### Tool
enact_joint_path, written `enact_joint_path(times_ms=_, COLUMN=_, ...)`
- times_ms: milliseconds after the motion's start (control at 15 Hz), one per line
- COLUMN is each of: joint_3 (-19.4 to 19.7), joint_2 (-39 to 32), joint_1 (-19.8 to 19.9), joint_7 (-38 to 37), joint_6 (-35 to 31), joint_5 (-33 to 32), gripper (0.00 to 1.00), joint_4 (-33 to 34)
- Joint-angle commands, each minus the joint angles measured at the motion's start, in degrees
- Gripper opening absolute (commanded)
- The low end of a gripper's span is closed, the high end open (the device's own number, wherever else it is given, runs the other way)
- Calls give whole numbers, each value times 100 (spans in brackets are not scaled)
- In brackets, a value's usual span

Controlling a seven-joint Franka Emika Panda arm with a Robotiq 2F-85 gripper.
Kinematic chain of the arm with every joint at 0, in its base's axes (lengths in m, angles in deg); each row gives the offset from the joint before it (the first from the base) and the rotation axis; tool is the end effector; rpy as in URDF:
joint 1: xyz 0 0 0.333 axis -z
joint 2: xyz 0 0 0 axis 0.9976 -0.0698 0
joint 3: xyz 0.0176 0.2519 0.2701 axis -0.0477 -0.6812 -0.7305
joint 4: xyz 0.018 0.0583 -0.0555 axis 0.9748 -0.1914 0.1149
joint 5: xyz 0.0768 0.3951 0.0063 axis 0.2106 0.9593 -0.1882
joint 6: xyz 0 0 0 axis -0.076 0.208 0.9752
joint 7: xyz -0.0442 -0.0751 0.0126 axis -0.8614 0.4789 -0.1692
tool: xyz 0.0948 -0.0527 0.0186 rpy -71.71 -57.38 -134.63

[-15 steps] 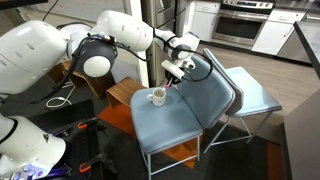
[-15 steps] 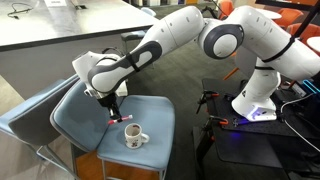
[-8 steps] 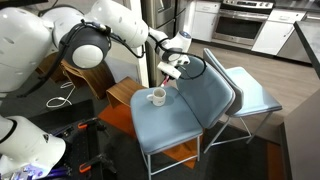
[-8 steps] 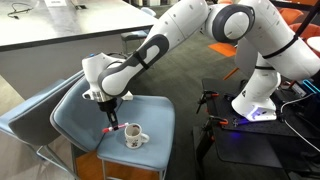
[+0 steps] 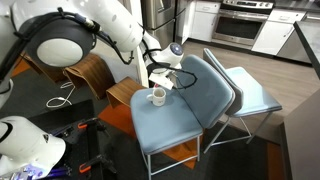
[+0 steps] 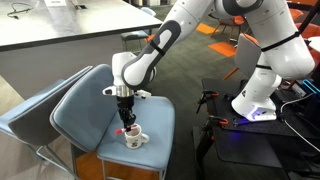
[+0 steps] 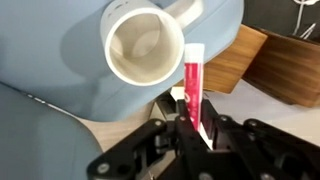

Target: Put the marker in the mug

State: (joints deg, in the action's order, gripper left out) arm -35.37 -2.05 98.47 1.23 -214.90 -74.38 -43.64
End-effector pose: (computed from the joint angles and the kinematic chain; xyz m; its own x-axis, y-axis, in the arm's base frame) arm 0.6837 0.1247 0.1771 0.7099 0.6432 0.2869 0.7024 -0.6170 -0.3548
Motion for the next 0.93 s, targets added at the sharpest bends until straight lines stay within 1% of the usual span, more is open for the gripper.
enact_joint_path(times_ms=0, joint_3=-521, joint_2=319, joint_1=578, joint_7=1084, joint_6=-934, joint_5=563, gripper=5, joint_4=-1123)
enact_joint_path(times_ms=200, joint_3=-847, joint_2=123, joint_1=915, joint_7=1696, joint_6=-1609, joint_5=702, gripper=5, joint_4=-1456)
enact_joint_path(times_ms=400, joint_3=-1185, joint_2=100, joint_1=1237, joint_7=1894, joint_6=-2087, joint_5=616, gripper=5, joint_4=-1728)
enact_joint_path(times_ms=733, joint_3=-1713, joint_2=-57, joint_1=1731, joint_7=1972, joint_6=-2293, joint_5=358, gripper=5, joint_4=-1876)
enact_joint_path(times_ms=867, joint_3=-1756, joint_2=-160, joint_1=1819, joint_7=2009, joint_6=-2306, joint_5=227, gripper=5, joint_4=-1800)
